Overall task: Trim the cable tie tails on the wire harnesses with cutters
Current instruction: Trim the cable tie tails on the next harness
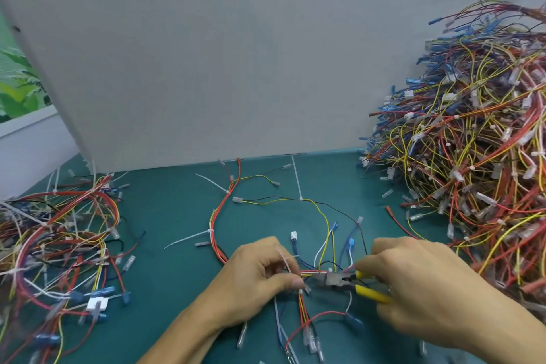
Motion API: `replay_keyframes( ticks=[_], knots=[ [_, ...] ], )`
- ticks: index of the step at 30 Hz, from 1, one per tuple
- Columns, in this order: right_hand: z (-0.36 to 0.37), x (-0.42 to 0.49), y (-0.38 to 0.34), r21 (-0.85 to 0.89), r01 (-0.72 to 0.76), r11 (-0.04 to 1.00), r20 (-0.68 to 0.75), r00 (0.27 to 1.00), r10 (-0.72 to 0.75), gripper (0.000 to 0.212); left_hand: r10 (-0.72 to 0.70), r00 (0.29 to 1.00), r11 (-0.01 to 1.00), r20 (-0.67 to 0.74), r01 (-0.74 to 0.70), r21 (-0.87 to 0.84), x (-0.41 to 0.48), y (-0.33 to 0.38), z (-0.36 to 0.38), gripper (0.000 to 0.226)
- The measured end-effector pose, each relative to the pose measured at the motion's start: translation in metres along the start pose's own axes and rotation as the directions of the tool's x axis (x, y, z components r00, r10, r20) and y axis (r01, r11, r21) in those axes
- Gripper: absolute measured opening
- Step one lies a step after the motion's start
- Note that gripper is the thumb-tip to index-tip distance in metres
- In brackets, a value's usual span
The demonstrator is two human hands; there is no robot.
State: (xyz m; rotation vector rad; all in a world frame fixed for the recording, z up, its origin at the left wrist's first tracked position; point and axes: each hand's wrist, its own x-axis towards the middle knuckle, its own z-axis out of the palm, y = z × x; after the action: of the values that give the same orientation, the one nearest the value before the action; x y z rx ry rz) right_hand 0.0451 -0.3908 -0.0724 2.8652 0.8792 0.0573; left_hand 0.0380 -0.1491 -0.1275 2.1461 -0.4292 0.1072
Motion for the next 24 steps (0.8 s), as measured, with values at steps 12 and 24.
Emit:
replay_keyframes(
  ticks=[12,24],
  knots=[
    [0.007,0.003,-0.017,0.008,0.036,0.999,0.009,0.999,-0.036,0.035,-0.060,0.996,0.996,0.065,0.064,-0.067,0.004,-0.001,-0.005,0.008],
    [0.011,0.004,-0.018,0.040,0.059,0.997,0.037,0.997,-0.061,0.024,-0.065,0.997,0.997,0.051,0.067,-0.028,0.005,0.000,-0.005,0.019]
  ],
)
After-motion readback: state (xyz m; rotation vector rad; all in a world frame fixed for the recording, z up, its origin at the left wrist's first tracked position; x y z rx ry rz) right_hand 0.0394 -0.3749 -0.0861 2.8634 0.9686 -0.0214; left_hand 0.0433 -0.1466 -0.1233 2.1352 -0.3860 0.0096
